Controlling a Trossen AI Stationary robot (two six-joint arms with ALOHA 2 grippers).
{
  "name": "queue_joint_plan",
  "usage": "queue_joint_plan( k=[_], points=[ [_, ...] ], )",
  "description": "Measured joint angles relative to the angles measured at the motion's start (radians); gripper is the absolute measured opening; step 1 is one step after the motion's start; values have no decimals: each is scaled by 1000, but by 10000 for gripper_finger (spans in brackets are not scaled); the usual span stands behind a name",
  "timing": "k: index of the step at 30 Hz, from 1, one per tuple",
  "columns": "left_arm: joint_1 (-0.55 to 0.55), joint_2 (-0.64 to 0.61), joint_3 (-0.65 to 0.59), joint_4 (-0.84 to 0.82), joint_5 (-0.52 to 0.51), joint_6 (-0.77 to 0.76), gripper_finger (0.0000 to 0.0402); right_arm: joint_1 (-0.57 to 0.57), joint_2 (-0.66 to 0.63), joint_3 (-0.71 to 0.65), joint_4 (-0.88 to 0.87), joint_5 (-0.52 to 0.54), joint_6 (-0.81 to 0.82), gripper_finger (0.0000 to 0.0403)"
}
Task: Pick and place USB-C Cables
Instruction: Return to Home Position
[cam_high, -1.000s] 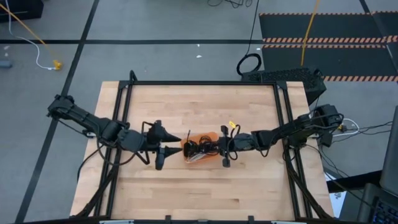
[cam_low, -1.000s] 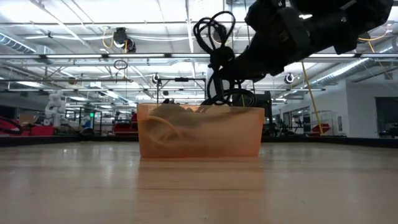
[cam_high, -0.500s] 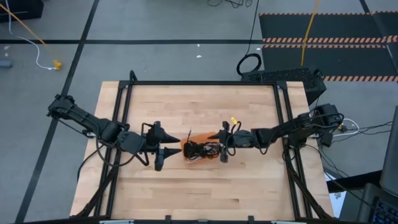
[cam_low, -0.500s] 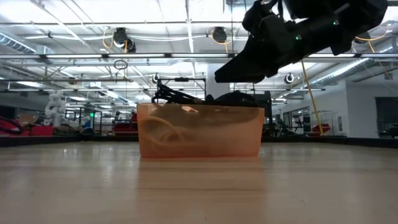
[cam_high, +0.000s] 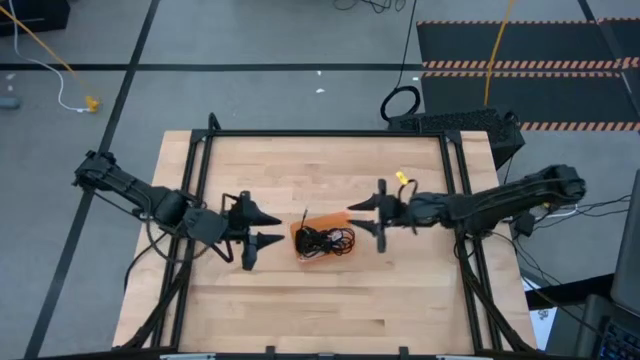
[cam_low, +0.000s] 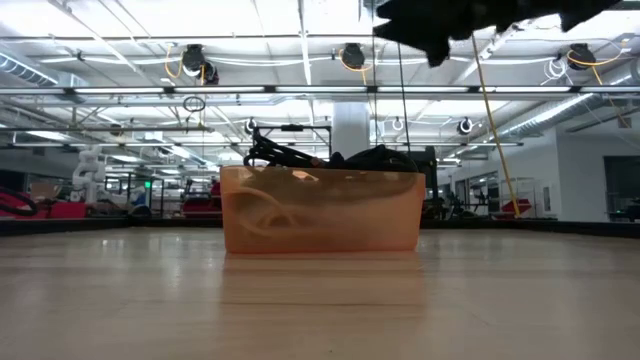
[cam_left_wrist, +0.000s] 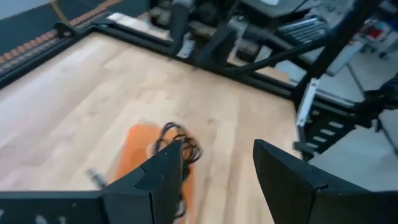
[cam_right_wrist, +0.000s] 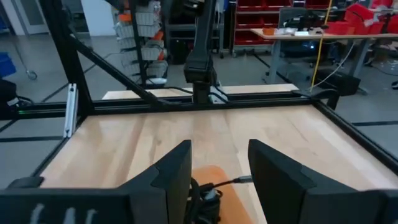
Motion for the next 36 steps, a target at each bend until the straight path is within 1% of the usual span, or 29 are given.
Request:
queue_joint_plan(
  k=[5, 10, 13, 16, 19, 21, 27, 28, 29, 31, 33, 34, 36],
  points=[
    [-2, -87, 0, -97, -77, 0, 198, 0, -165, 0, -180, 2, 5, 153],
    [-15, -187, 0, -219, -201, 5, 198, 0, -286, -1, -328, 5, 33, 153],
    [-29, -242, 0, -287, -270, -20, 198, 0, -345, -28, -349, 6, 35, 153],
    [-40, -281, 0, -345, -325, -44, 198, 0, -399, -92, -340, 10, 38, 153],
    [-48, -309, 0, -397, -354, -71, 198, 0, -450, -204, -257, 59, 66, 153],
    [-52, -321, 0, -424, -368, -88, 198, -2, -480, -294, -166, 62, 85, 153],
    [-53, -336, 0, -461, -386, -127, 198, -2, -528, -585, 250, 57, 160, 153],
    [-53, -336, 0, -461, -386, -127, 198, -2, -527, -622, 292, 58, 177, 153],
    [-53, -335, 0, -461, -386, -128, 198, -2, -523, -643, 359, 60, 197, 153],
    [-52, -332, -1, -457, -389, -128, 198, 1, -535, -632, 324, 61, 212, 153],
    [-52, -328, -8, -451, -405, -135, 198, 0, -517, -632, 343, 54, 205, 153],
    [-53, -322, -17, -451, -417, -143, 198, 0, -514, -632, 318, 54, 197, 153],
    [-52, -317, -44, -443, -433, -162, 198, 0, -520, -632, 354, 54, 185, 153]
  ],
)
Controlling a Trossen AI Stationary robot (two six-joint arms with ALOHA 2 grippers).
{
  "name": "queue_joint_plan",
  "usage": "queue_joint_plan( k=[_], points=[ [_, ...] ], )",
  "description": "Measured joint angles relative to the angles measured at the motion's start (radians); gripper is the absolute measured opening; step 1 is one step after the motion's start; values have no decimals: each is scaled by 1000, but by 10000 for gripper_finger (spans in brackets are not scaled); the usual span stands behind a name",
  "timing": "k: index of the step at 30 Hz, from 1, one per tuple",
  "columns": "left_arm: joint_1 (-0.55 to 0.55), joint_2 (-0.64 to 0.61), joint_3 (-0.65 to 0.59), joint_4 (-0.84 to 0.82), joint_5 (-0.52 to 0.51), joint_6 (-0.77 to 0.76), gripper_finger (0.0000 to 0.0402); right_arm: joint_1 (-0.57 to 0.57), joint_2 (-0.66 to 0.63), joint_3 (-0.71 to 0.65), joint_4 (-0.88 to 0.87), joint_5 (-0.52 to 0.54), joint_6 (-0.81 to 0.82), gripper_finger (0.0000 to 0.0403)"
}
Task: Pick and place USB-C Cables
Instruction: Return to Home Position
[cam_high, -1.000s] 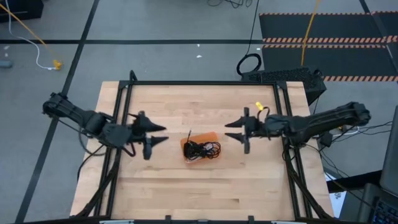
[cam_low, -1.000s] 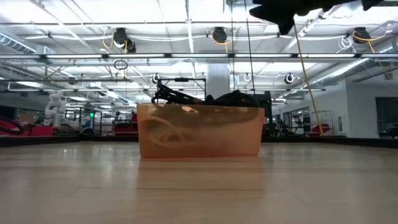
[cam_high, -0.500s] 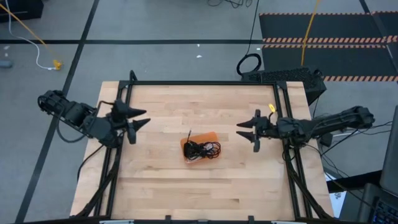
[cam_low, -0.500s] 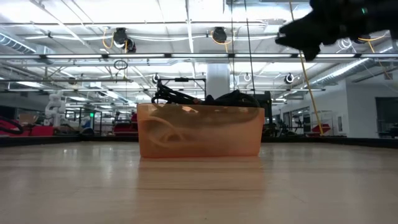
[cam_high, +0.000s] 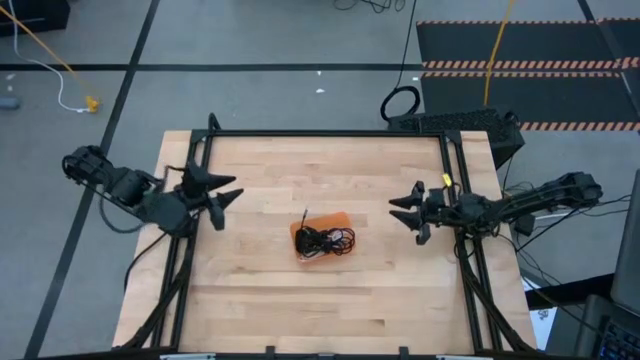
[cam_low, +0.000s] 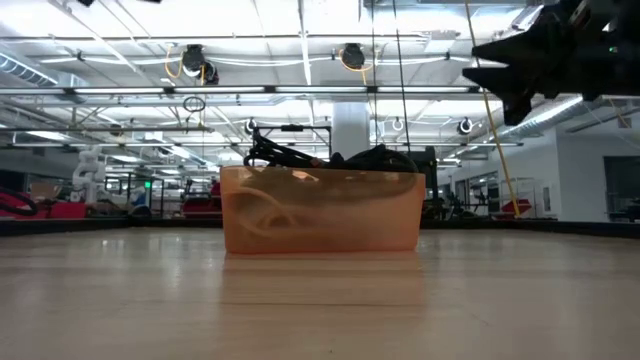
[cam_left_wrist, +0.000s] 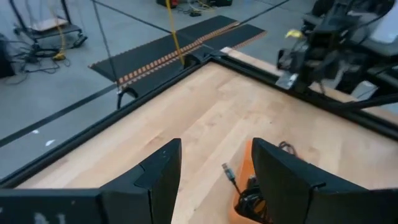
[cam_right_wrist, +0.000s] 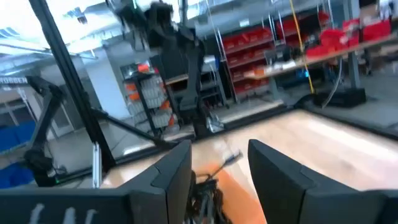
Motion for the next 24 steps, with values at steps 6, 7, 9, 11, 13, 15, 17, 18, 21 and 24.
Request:
queue_joint_plan(
  k=[6, 7, 9, 11, 13, 15, 17, 18, 21, 24],
  points=[
    [0, 5, -181, 189, -5, -36, 198, 0, 1, -2, -14, 1, -30, 153],
    [0, 6, -220, 242, -4, -31, 198, 0, 0, -2, -5, 2, -32, 153],
    [0, 6, -293, 352, -3, -9, 198, -1, 0, -2, -5, 1, -32, 153],
    [0, 6, -360, 470, -4, 16, 198, -1, 0, -2, -7, 1, -32, 153],
    [0, 6, -428, 584, -3, 36, 198, -1, 1, -2, -9, 1, -32, 153],
    [1, 6, -493, 698, 3, 52, 198, -1, 1, -2, -13, 1, -32, 153],
    [1, 6, -556, 799, 6, 63, 198, -1, 0, -2, -21, 1, -30, 153],
    [1, 6, -585, 847, 12, 67, 198, -1, 0, -2, -24, 1, -29, 153],
    [1, 5, -657, 967, 25, 73, 198, -1, 0, -3, -32, 1, -29, 153],
    [1, 5, -713, 1058, 25, 81, 198, -1, 0, -3, -32, 1, -29, 153]
  ],
)
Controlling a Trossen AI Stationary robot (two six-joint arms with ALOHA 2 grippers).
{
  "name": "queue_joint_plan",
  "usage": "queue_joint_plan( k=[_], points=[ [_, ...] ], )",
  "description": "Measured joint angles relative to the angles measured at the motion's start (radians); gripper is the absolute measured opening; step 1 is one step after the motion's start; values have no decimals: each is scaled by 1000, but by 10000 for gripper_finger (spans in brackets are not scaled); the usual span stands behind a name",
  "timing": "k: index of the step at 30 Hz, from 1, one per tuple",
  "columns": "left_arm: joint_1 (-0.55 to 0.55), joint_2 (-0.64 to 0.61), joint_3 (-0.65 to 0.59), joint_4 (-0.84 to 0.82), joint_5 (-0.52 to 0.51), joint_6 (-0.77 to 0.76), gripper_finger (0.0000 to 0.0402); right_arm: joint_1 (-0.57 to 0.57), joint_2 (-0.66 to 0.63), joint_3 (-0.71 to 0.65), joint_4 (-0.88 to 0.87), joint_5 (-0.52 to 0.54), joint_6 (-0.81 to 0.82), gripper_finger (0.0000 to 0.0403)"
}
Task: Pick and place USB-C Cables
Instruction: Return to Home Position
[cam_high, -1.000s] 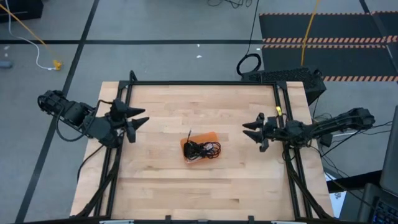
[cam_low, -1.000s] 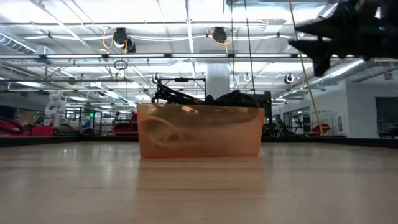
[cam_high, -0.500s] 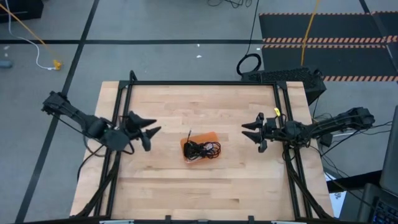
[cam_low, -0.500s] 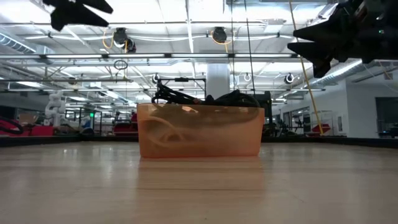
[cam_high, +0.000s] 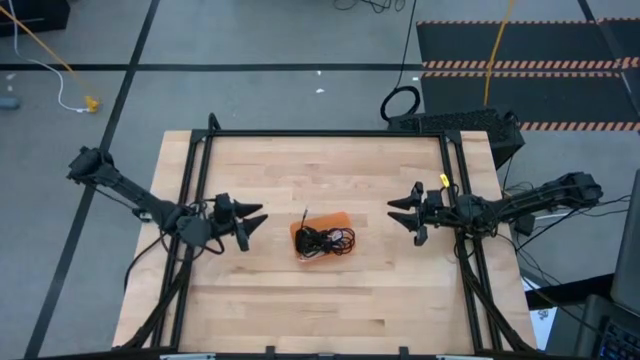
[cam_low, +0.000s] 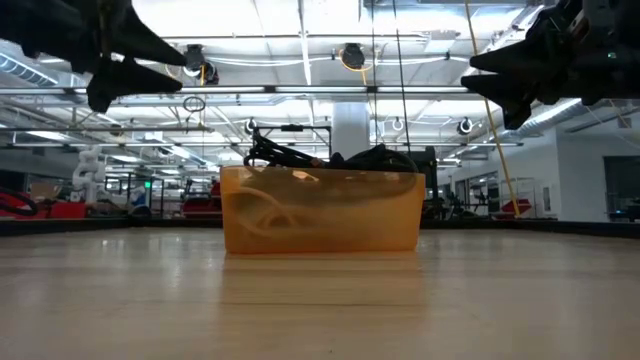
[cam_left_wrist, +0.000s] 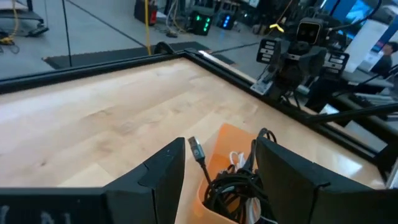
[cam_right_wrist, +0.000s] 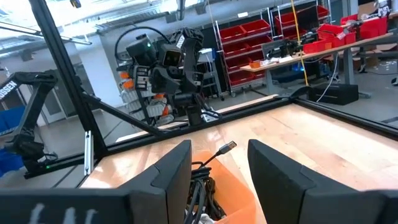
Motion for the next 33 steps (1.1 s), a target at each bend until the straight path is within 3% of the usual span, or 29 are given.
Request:
queue_joint_plan(
  k=[15, 22, 33],
  points=[
    [-1, 0, -241, 301, 1, -53, 198, 0, 0, 0, -7, 0, 0, 153],
    [-1, 0, -307, 302, 1, -166, 198, 0, 0, 0, -22, 0, 4, 153],
    [-1, 0, -334, 289, -6, -156, 198, 0, 0, -1, -72, 0, 3, 153]
  ],
)
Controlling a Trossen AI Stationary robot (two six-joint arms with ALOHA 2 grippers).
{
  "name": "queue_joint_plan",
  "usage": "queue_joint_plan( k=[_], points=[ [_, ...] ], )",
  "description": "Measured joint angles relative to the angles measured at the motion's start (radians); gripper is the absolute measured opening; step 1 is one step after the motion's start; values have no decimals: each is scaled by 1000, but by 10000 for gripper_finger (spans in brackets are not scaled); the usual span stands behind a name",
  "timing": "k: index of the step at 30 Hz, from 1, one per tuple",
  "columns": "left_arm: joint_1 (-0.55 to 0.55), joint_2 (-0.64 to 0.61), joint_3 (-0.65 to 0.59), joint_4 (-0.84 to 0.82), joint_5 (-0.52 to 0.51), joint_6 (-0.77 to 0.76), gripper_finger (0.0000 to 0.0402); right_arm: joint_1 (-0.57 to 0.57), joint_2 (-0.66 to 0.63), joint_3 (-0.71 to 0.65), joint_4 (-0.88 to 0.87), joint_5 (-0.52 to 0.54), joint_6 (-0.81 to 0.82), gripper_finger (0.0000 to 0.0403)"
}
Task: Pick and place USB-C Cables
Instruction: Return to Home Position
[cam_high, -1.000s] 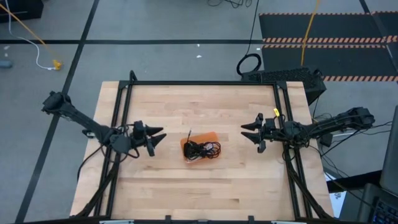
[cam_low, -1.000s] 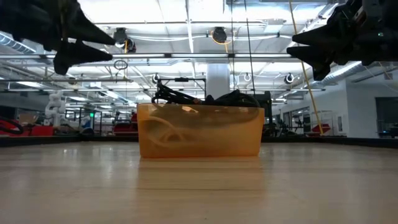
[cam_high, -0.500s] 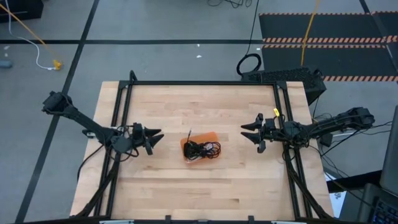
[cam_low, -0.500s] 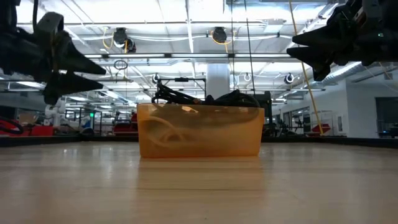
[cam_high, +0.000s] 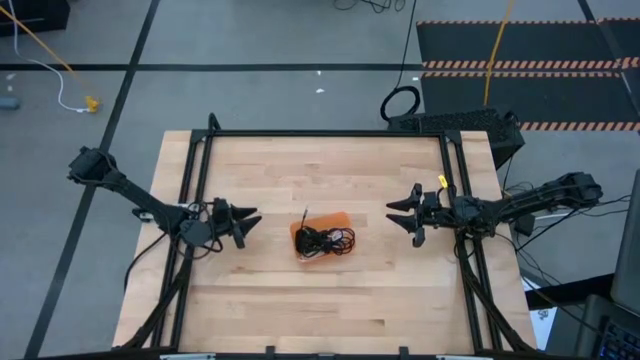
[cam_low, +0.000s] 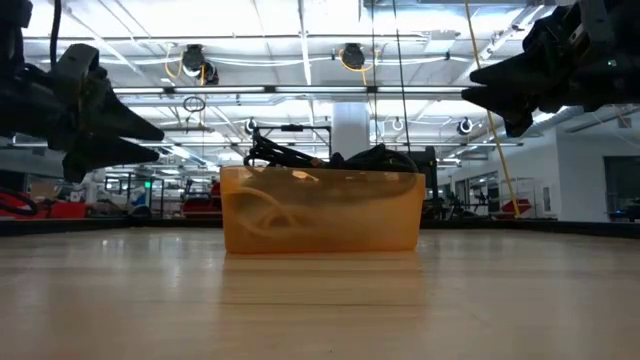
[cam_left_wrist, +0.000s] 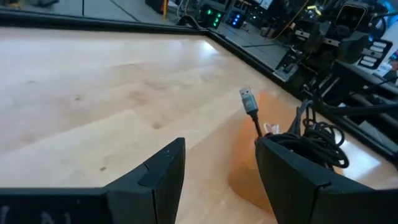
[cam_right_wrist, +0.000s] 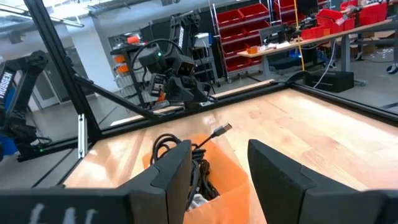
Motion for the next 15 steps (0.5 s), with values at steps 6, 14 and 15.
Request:
queue_joint_plan(
  k=[6, 14, 15],
  points=[
    [1, 0, 0, -4, -3, 105, 198, 0, 0, 0, -3, 0, -3, 153],
    [1, 0, 0, -5, -3, 185, 198, 0, 0, 0, -3, 0, -3, 153],
    [1, 0, 0, -5, -3, 197, 198, 0, 0, 0, -3, 0, -3, 153]
  ],
)
